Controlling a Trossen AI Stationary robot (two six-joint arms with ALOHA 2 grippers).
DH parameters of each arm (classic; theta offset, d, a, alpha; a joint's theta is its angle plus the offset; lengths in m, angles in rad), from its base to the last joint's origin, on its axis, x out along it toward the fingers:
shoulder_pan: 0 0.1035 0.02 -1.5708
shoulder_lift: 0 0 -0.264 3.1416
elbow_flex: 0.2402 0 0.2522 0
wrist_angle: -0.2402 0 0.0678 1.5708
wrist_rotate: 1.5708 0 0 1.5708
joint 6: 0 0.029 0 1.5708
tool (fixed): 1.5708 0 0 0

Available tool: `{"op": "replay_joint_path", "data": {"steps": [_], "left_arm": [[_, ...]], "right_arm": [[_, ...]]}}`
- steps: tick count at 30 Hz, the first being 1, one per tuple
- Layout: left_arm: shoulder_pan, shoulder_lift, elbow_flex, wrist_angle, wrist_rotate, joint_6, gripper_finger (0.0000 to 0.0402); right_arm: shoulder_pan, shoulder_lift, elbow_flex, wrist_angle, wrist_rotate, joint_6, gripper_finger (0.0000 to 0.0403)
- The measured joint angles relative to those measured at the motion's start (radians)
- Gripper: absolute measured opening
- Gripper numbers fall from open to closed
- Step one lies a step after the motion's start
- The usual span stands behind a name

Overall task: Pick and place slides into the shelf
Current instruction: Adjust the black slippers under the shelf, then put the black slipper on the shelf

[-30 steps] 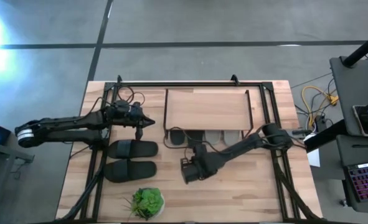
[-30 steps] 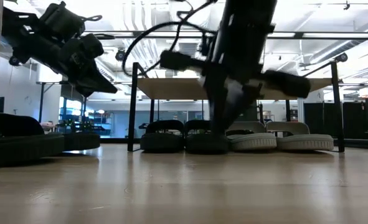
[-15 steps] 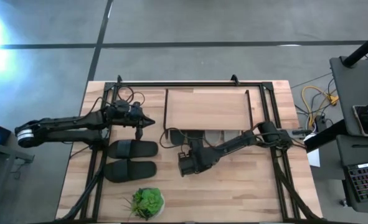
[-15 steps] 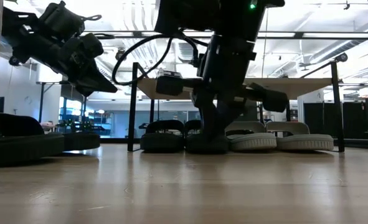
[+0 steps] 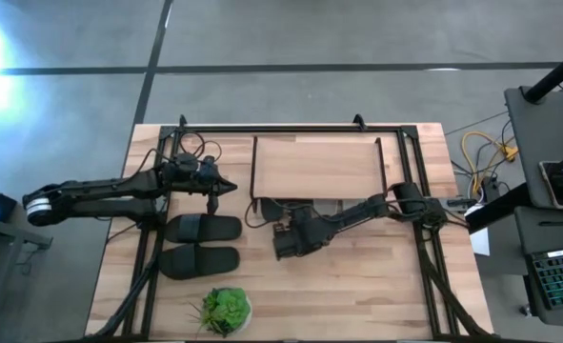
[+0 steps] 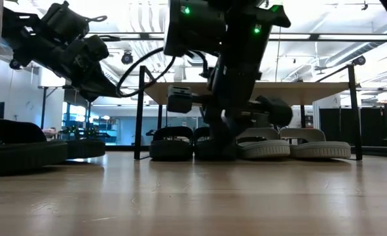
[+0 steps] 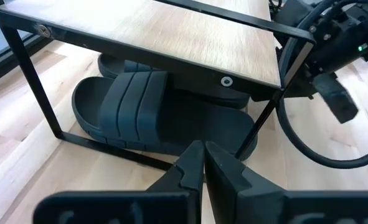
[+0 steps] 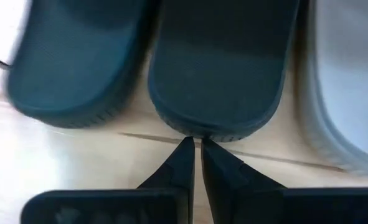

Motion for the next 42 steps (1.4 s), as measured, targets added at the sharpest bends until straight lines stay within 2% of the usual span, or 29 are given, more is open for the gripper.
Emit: {"op": "replay_joint_path", "data": {"steps": [8,14,20,25,27,29,32,35,38,42], "left_arm": [[0.000,0.000,0.000,0.000,0.000,0.000,0.0000],[0.000,-0.002,0.000,-0.037,0.012,-0.001,0.0000],[-0.016,-0.027,0.005,-0.067,0.075,-0.008,0.0000],[-0.026,-0.074,0.105,-0.126,0.166,-0.143,0.0000],[-0.033,-0.088,0.204,-0.241,0.097,-0.232,0.0000],[-0.041,-0.079,0.332,-0.464,-0.011,-0.276,0.0000],[-0.074,-0.048,0.510,-0.758,-0.130,-0.242,0.0000],[-0.120,-0.043,0.631,-0.934,-0.220,-0.216,0.0000],[-0.155,-0.059,0.674,-1.037,-0.259,-0.290,0.0000],[-0.218,-0.110,0.658,-1.107,-0.261,-0.474,0.0000]], "right_arm": [[0.009,-0.004,0.002,0.061,-0.049,-0.055,0.0022],[0.116,-0.034,0.050,0.061,-0.134,-0.022,0.0022],[0.196,-0.044,0.123,0.096,-0.200,-0.011,0.0022],[0.216,-0.054,0.172,0.083,-0.160,0.002,0.0022],[0.210,-0.062,0.178,0.069,-0.153,0.002,0.0022],[0.201,-0.074,0.180,0.056,-0.147,-0.001,0.0022],[0.180,-0.102,0.176,0.070,-0.160,-0.041,0.0022],[0.140,-0.120,0.173,0.156,-0.205,-0.173,0.0029],[0.081,-0.124,0.171,0.259,-0.293,-0.351,0.0050],[0.011,-0.125,0.170,0.285,-0.381,-0.497,0.0093]]}}
